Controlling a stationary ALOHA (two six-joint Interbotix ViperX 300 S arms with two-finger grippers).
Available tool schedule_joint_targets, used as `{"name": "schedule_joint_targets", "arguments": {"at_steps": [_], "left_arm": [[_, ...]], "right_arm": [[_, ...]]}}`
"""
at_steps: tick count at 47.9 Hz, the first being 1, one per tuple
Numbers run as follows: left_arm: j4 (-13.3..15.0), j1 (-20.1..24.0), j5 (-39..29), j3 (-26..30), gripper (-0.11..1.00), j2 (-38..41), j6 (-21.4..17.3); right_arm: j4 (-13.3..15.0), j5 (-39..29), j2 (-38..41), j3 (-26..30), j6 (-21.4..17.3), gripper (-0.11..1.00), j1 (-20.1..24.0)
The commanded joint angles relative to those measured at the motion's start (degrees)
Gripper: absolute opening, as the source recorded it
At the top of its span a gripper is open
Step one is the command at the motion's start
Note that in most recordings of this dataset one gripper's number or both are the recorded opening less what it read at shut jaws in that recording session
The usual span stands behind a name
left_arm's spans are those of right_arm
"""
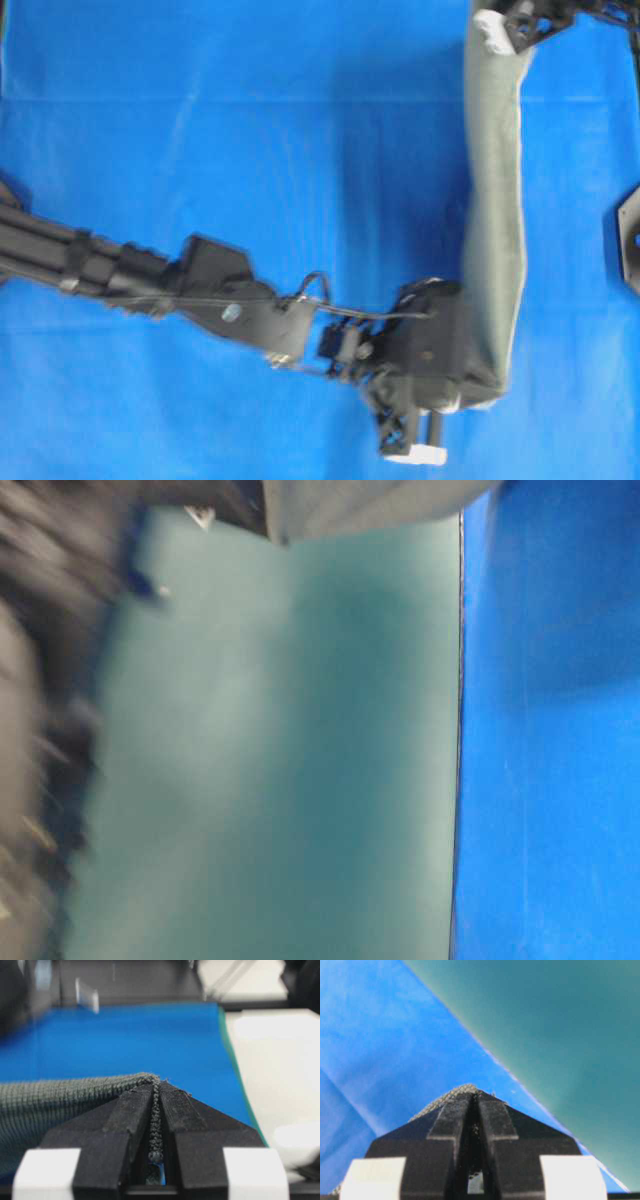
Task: Fold a large towel.
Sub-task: 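Rotate the towel a quarter turn, left gripper swinging its corner downward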
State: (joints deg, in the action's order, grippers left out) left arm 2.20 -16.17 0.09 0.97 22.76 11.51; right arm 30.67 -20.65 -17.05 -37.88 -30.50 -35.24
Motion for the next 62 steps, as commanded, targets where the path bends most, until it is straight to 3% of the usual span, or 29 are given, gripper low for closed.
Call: {"name": "schedule_joint_targets", "arguments": {"at_steps": [1, 9, 18, 29, 47, 50, 58, 60, 62], "left_arm": [[0.2, -4.8, 2.9, -5.9, 0.02, -5.7, 5.0], [0.2, -6.2, 9.9, -19.4, 0.02, -11.4, 13.5], [0.2, -7.8, 13.0, -28.3, 0.02, -14.9, 20.0], [0.2, -8.3, 12.2, -30.8, 0.02, -15.4, 22.2], [0.2, -7.2, 3.5, -29.6, 0.04, -15.1, 22.3], [0.2, -7.3, 1.9, -29.6, 0.16, -15.6, 22.4], [0.2, -7.0, -5.7, -30.1, 0.64, -19.8, 22.4], [0.2, -6.9, -7.5, -30.2, 0.76, -21.3, 22.4], [0.1, -6.7, -8.6, -30.6, 0.81, -22.7, 22.4]], "right_arm": [[0.2, 1.4, 4.4, 4.6, 0.1, 0.04, 0.1], [0.4, 3.3, 12.2, 9.8, 0.4, 0.04, 2.9], [0.5, 4.8, 18.2, 14.4, 2.3, 0.04, 4.8], [0.5, 7.9, 21.0, 17.5, 5.1, 0.04, 6.9], [0.5, 8.5, 23.0, 18.3, 7.8, 0.04, 7.1], [0.5, 8.5, 23.1, 18.2, 8.1, 0.08, 7.1], [1.1, 7.8, 22.9, 17.9, 9.2, 0.56, 7.1], [1.1, 7.4, 22.6, 17.8, 9.7, 0.64, 7.1], [1.2, 6.9, 22.1, 17.7, 10.0, 0.68, 7.1]]}}
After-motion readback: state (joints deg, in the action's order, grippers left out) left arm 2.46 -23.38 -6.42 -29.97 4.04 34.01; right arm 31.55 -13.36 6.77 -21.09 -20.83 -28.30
